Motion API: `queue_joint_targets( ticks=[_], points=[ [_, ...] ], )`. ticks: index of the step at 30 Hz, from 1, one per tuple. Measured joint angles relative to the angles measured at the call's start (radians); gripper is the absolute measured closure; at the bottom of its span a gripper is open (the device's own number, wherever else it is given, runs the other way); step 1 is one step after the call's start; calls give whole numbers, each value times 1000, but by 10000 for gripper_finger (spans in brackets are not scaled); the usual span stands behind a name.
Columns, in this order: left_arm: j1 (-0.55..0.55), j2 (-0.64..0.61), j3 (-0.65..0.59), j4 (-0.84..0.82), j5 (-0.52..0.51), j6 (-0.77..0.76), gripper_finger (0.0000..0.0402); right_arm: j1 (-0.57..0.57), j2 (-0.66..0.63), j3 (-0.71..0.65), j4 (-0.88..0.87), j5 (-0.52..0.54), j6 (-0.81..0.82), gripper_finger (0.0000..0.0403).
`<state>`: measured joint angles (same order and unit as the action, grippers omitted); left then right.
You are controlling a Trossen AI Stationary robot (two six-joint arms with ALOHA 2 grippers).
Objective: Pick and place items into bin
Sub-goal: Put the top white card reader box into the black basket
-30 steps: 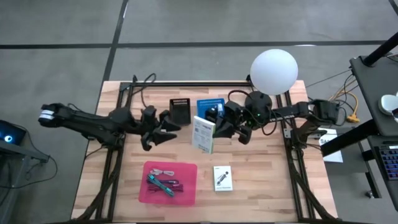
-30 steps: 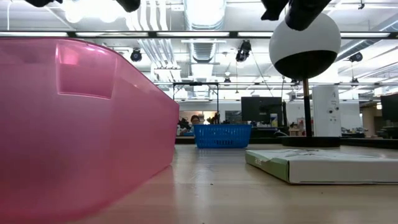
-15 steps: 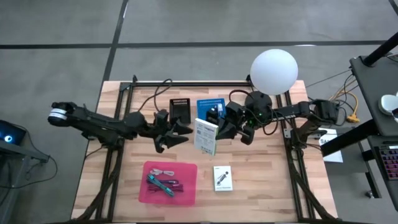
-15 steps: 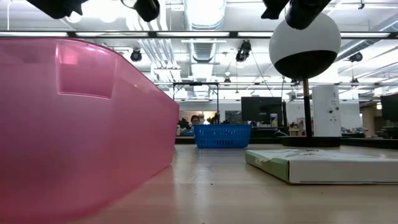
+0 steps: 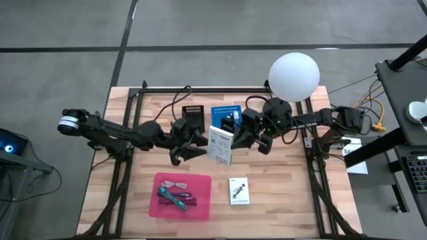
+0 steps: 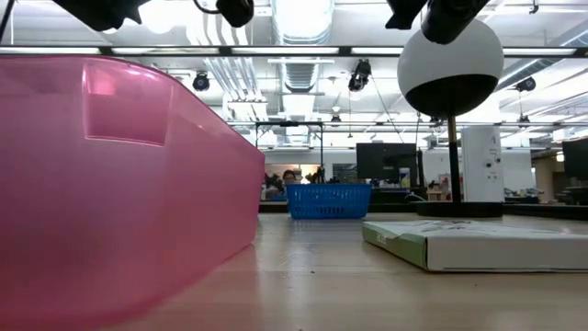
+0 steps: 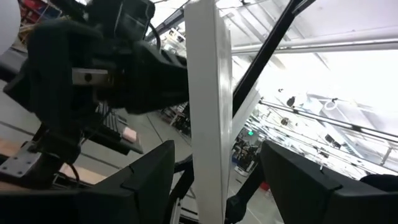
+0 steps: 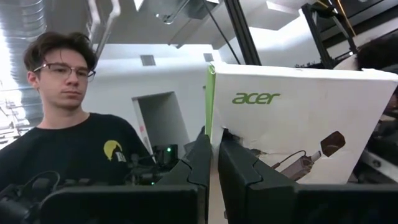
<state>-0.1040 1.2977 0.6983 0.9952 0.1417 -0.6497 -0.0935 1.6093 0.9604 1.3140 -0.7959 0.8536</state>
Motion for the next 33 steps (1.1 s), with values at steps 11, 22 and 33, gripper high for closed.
queue_joint_targets(
  ticks=[11, 22, 33],
  points=[
    [9, 24, 22, -2, -15, -1, 178, -12, 0, 0, -1, 10, -31, 394],
    [13, 66, 43, 0, -15, 1, 209, -12, -2, 0, -1, 10, -34, 394],
    [18, 61, 42, 1, -4, 38, 326, -13, -2, 0, -2, 9, -35, 394]
  ],
)
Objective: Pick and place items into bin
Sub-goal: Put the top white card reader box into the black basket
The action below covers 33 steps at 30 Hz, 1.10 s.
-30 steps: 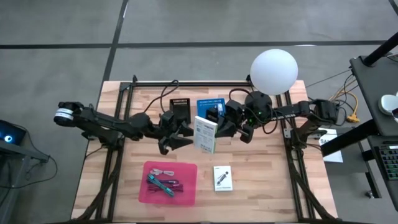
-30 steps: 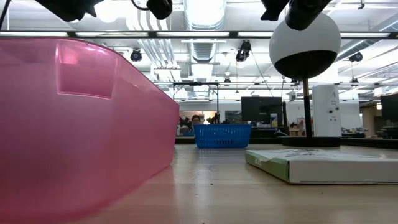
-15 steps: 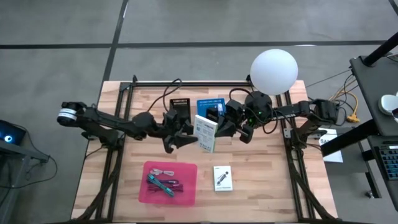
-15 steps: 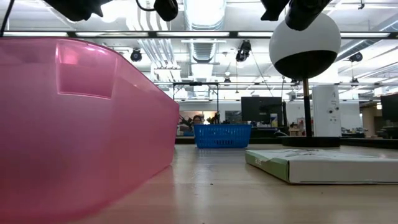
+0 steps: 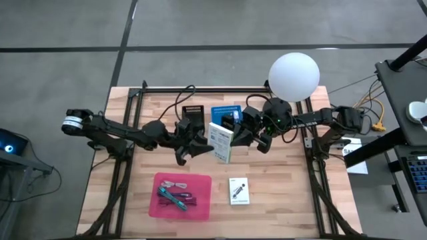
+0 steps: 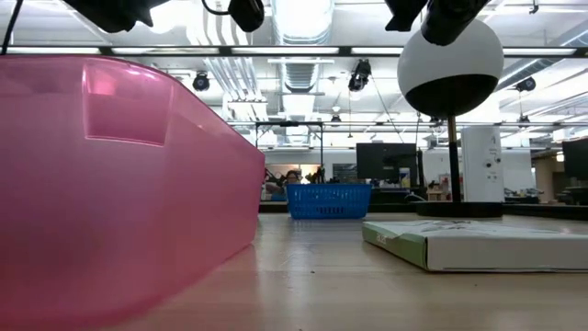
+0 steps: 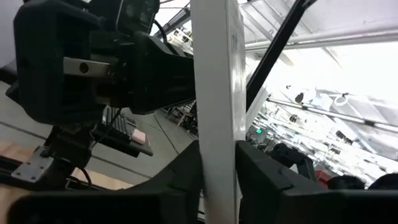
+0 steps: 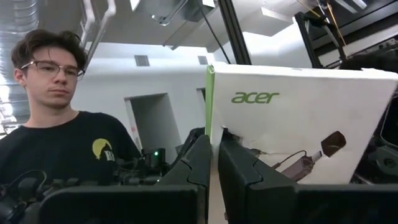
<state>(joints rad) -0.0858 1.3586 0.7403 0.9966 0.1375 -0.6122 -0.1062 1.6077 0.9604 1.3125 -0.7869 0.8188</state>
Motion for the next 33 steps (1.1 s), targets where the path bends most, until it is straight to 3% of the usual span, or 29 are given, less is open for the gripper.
queue_joint_targets(
  ticks=[6, 11, 20, 26, 29, 33],
  points=[
    [1, 0, 0, 1, 18, 21, 371, 0, 0, 0, 0, -17, -3, 390],
    [2, -6, 0, -5, 40, 16, 370, 0, 0, 0, -1, -22, -2, 380],
    [8, -95, -15, -34, 119, 20, 371, -6, 0, -1, -40, -112, 64, 315],
    [29, -191, -21, -220, 105, 18, 372, -11, 0, -3, -119, -195, 120, 280],
    [46, -249, -21, -371, 47, 17, 373, -9, 0, -3, -165, -261, 121, 273],
    [73, -325, -21, -560, -45, -4, 373, -11, -1, -12, -212, -269, 118, 271]
  ],
)
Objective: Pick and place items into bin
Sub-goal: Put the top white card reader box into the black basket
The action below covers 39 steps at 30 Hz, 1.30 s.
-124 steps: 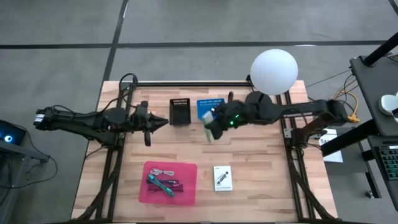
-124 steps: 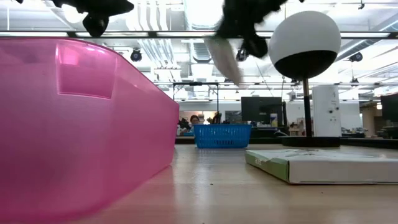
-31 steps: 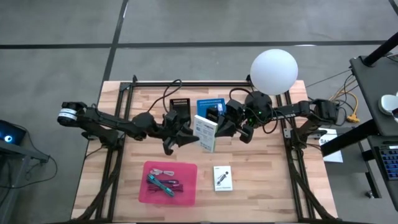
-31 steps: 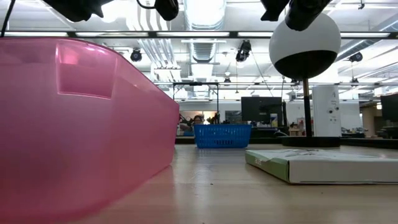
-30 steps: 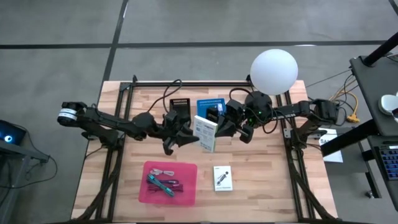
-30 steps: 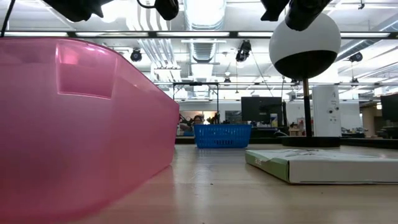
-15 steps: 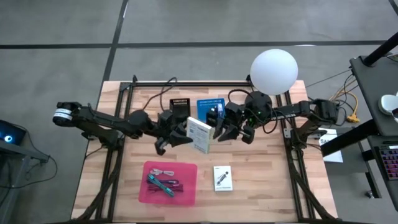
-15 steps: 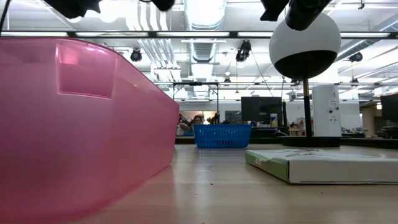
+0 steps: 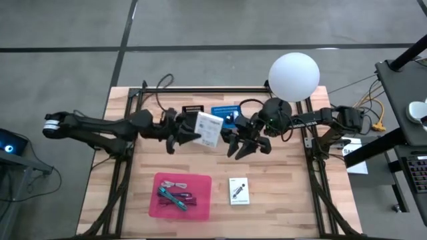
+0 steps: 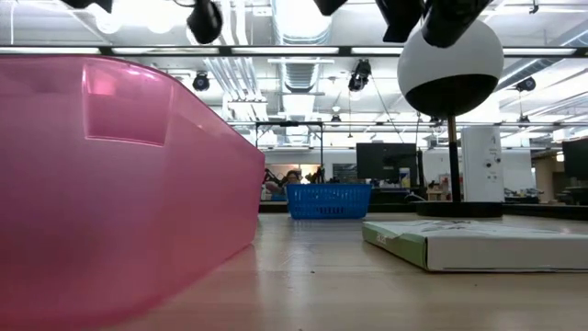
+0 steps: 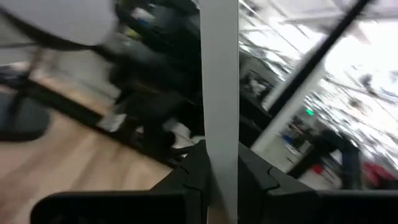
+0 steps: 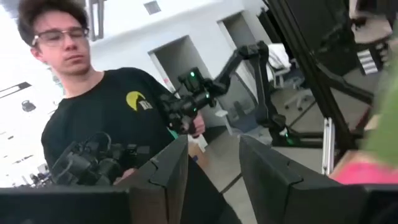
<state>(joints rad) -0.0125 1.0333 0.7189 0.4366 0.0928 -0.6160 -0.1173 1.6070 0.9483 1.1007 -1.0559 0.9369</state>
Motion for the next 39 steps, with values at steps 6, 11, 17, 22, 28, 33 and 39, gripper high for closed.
queue_joint_targets(
  ticks=[6, 11, 17, 22, 28, 33, 39],
  points=[
    [46, -85, 0, -194, -104, -82, 373, 1, 0, -17, -88, 0, -41, 279],
    [62, -123, -5, -292, -237, -86, 374, 1, 0, -19, -191, 8, -100, 282],
    [104, -114, -5, -448, -336, -241, 374, 1, 0, -20, -260, 43, -127, 280],
    [143, -75, 2, -579, -342, -360, 374, 0, -1, -20, -260, 60, -129, 286],
    [201, 11, 37, -727, -341, -434, 374, 0, -1, -20, -260, 62, -128, 294],
    [240, 94, 51, -738, -331, -429, 374, 0, -1, -20, -261, 64, -125, 299],
    [278, 183, 70, -745, -330, -399, 374, 1, -1, -20, -268, 64, -125, 300]
  ],
)
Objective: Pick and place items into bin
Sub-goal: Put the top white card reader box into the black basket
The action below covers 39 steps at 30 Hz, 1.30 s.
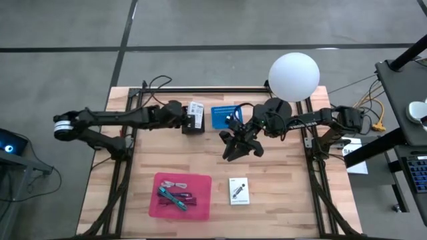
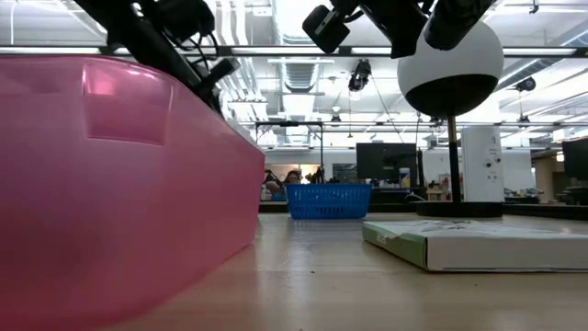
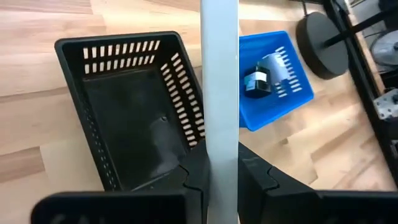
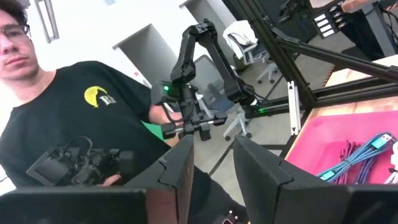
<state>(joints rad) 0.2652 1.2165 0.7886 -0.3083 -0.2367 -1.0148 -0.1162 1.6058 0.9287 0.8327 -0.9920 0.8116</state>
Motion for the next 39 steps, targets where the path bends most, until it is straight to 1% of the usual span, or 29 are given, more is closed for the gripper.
queue_joint_targets(
  ticks=[5, 9, 15, 19, 28, 34, 39],
  points=[
    [18, 42, 7, -1, 2, 1, 371, 0, 0, 0, -27, 0, 0, 299],
    [39, 61, 7, -28, 2, 2, 368, 0, 0, 0, -37, 0, 0, 304],
    [51, 79, 6, -21, 3, 7, 366, 0, 0, 0, -40, 0, -3, 307],
    [56, 90, 4, -23, 43, 7, 365, 0, 0, 0, -41, 0, -3, 303],
    [68, 119, 4, -21, 49, -1, 364, -1, 0, 0, -41, 0, -3, 309],
    [82, 119, 4, -4, 51, -28, 372, 0, 0, 0, -41, 0, -3, 307],
    [95, 119, 4, -2, 95, -27, 358, 0, 0, 0, -41, 0, -4, 309]
  ],
)
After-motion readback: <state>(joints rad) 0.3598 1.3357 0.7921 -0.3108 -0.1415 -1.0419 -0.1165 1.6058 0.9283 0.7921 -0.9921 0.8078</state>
